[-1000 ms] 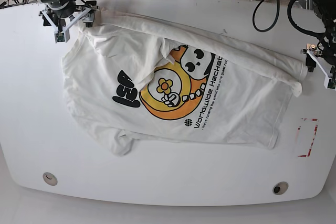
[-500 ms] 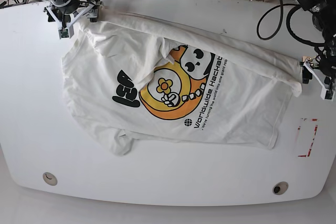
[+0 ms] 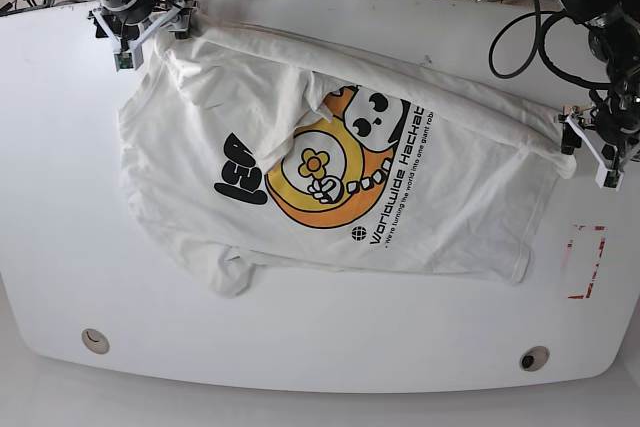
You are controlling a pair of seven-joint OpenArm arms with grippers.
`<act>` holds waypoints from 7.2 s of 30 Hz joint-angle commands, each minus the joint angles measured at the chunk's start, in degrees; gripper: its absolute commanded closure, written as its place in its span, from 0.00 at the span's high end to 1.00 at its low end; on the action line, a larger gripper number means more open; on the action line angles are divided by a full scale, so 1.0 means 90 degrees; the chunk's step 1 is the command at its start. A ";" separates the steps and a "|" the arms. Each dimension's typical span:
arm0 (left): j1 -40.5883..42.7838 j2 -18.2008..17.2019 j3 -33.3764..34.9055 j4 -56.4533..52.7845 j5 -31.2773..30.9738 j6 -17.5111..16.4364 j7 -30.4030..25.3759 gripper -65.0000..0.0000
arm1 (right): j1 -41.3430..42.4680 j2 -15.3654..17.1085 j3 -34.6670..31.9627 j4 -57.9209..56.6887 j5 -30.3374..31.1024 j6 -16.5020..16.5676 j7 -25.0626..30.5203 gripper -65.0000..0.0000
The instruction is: Fold the T-shirt properly
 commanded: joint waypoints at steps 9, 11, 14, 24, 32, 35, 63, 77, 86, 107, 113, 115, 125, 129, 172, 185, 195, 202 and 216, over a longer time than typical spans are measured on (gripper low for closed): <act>0.0042 -0.0112 0.0032 -0.0674 -0.0099 -0.0006 -0.0420 0.69 | -0.0046 0.0034 0.0015 0.0067 0.0028 -0.0003 0.0038 0.77; 0.0042 -0.0112 0.0042 -0.0742 -0.0099 -0.0006 -0.0498 0.69 | -0.0046 0.0034 0.0015 0.0067 0.0028 -0.0003 0.0038 0.77; 0.0042 -0.0122 0.0227 -0.0840 -0.0099 -0.0006 -0.0547 0.69 | -0.0046 0.0034 0.0015 0.0067 0.0028 -0.0003 0.0038 0.77; 0.0091 -0.0132 0.0384 -0.0879 -0.0089 -0.0006 -0.0547 0.49 | -0.0046 0.0063 0.0015 0.0067 0.0018 -0.0003 0.0038 0.75; 0.0384 -0.0279 0.0579 -0.0771 -0.0079 -0.0006 -0.0507 0.10 | -0.0046 0.0112 0.0015 0.0087 0.0009 -0.0003 0.0038 0.31; 0.0579 -0.0327 0.0550 -0.0547 -0.0079 -0.0006 -0.0507 0.10 | -0.0046 0.0317 -0.0014 0.0077 0.0009 -0.0003 0.0009 0.17; 0.3070 -0.0083 -0.0662 0.1710 -0.0128 -0.0006 0.0508 0.10 | -0.0446 0.1655 -0.0971 0.0067 -0.0001 -0.0003 0.0009 0.16; 0.3080 -0.0083 -0.0681 0.2286 -0.0138 -0.0006 0.0518 0.52 | -0.0456 0.1607 -0.0952 0.0253 0.0048 -0.0003 0.0058 0.79; 0.2826 -0.0083 -0.0701 0.3058 -0.0158 -0.0006 0.0528 0.68 | -0.0378 0.1616 -0.0620 0.0438 0.1093 -0.0003 0.0263 0.79; 0.1790 -0.0132 -0.1433 0.2765 -0.0656 -0.0006 0.0528 0.68 | 0.0413 0.1577 -0.1010 0.0419 0.2226 -0.0003 0.0341 0.79; 0.1663 -0.0415 -0.1404 0.2442 -0.0656 -0.0006 0.0528 0.68 | 0.0628 0.1362 -0.1440 0.0477 0.2011 -0.0003 0.0332 0.79; 0.1663 -0.0425 -0.1404 0.2403 -0.0656 -0.0006 0.0528 0.68 | 0.0628 0.1509 -0.1811 0.0507 0.2099 -0.0003 0.0332 0.79; 0.1683 -0.0435 -0.1443 0.2384 -0.0656 -0.0006 0.0518 0.68 | 0.0960 0.1548 -0.3452 0.0487 0.2089 -0.0003 0.0332 0.79; 0.1693 -0.0425 -0.1453 0.2384 -0.0646 -0.0006 0.0518 0.68 | 0.1068 0.1274 -0.3716 0.0487 0.1532 -0.0003 0.0351 0.79; 0.2034 -0.0396 -0.1414 0.2384 -0.0646 -0.0006 0.0489 0.68 | 0.1908 0.0112 -0.4781 -0.1281 -0.1798 -0.0003 0.1601 0.02; 0.2025 -0.0396 -0.1345 0.2374 -0.0646 -0.0006 0.0489 0.68 | 0.1654 0.0161 -0.4781 -0.0265 -0.1808 -0.0003 0.1592 0.01; 0.2054 -0.0396 -0.1189 0.2374 -0.0646 -0.0006 0.0489 0.68 | 0.1752 0.0180 -0.4781 0.0194 -0.1847 -0.0003 0.1592 0.01; 0.2064 -0.0396 -0.1033 0.2374 -0.0646 -0.0006 0.0489 0.68 | 0.2055 0.0288 -0.4732 0.0145 -0.1818 -0.0003 0.1592 0.01; 0.2171 -0.0396 -0.1033 0.2374 -0.0646 -0.0006 0.0489 0.68 | 0.2738 0.0366 -0.4380 -0.0910 -0.1808 -0.0003 0.1621 0.01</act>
